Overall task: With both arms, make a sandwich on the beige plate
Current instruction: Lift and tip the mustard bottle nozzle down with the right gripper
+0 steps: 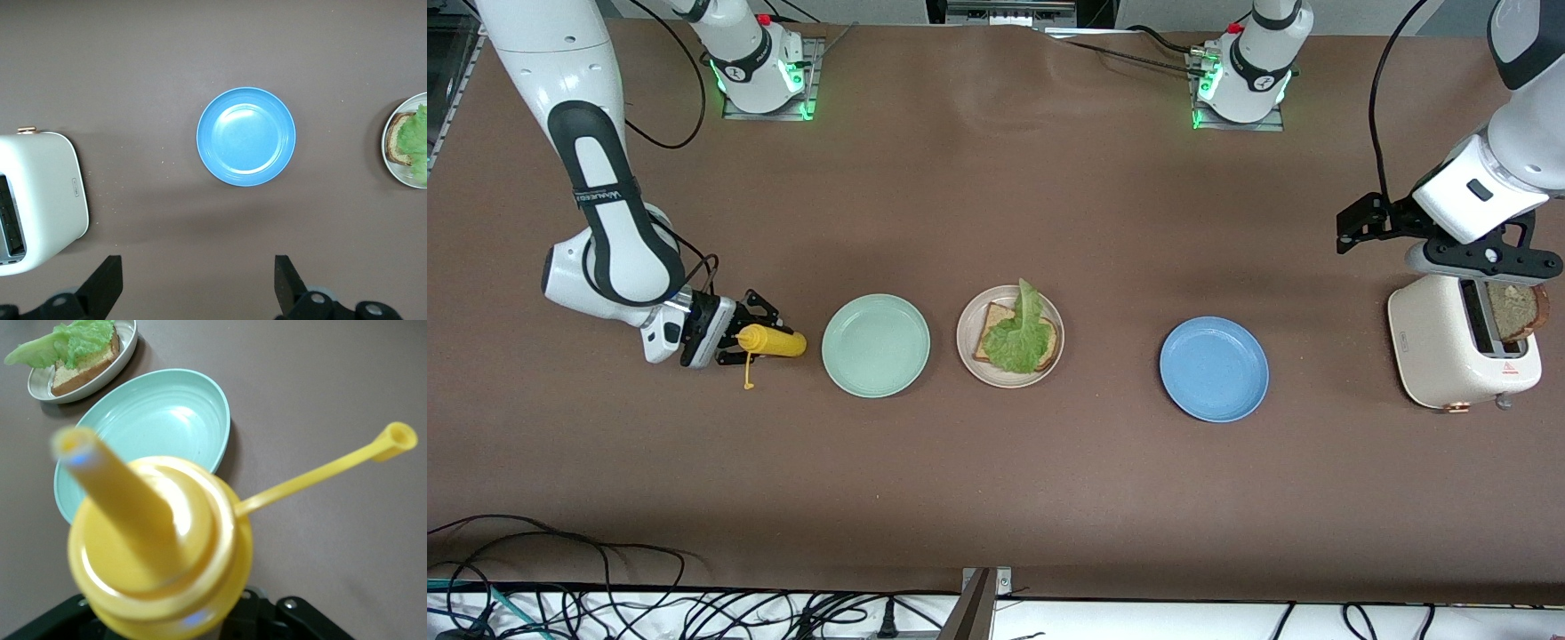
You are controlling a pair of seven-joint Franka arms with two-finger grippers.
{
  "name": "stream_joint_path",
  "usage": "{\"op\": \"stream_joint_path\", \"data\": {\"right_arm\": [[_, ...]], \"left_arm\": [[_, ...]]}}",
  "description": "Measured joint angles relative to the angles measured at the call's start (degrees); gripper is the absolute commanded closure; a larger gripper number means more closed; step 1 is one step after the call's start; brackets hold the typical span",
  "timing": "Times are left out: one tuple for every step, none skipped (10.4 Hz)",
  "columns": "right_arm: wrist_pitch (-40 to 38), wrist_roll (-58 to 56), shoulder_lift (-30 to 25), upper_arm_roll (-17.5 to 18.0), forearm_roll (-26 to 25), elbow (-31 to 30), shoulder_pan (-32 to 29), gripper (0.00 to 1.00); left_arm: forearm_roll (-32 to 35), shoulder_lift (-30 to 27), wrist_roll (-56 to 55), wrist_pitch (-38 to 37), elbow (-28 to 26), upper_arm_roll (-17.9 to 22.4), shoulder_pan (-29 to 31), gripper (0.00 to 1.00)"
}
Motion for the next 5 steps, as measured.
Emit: {"op": "stream_joint_path", "data": {"right_arm": [[0.65, 1.92, 0.08, 0.57, -1.03, 0.62, 0.32, 1.00], [1.11, 5.54, 0.05, 1.14, -3.32, 1.40, 0.71, 1.00], [1.23, 10.33, -0.11, 1.59, -6.09, 2.68, 1.44, 1.00], [1.29, 15.10, -0.62, 1.76, -8.82, 3.74, 2.43, 1.00], [1.33, 19.03, -1.29, 2.08, -11.69, 4.46, 3.07, 1.00]], "left_arm": [[0.00, 0.00, 0.00, 0.00, 0.08, 0.00, -0.03, 0.00], [0.00, 0.00, 0.00, 0.00, 0.13, -0.04, -0.04, 0.00], [0.00, 0.00, 0.00, 0.00, 0.15, -0.04, -0.05, 0.00], [0.00, 0.00, 0.00, 0.00, 0.15, -0.04, -0.05, 0.00], [0.00, 0.00, 0.00, 0.00, 0.15, -0.04, -0.05, 0.00]]}}
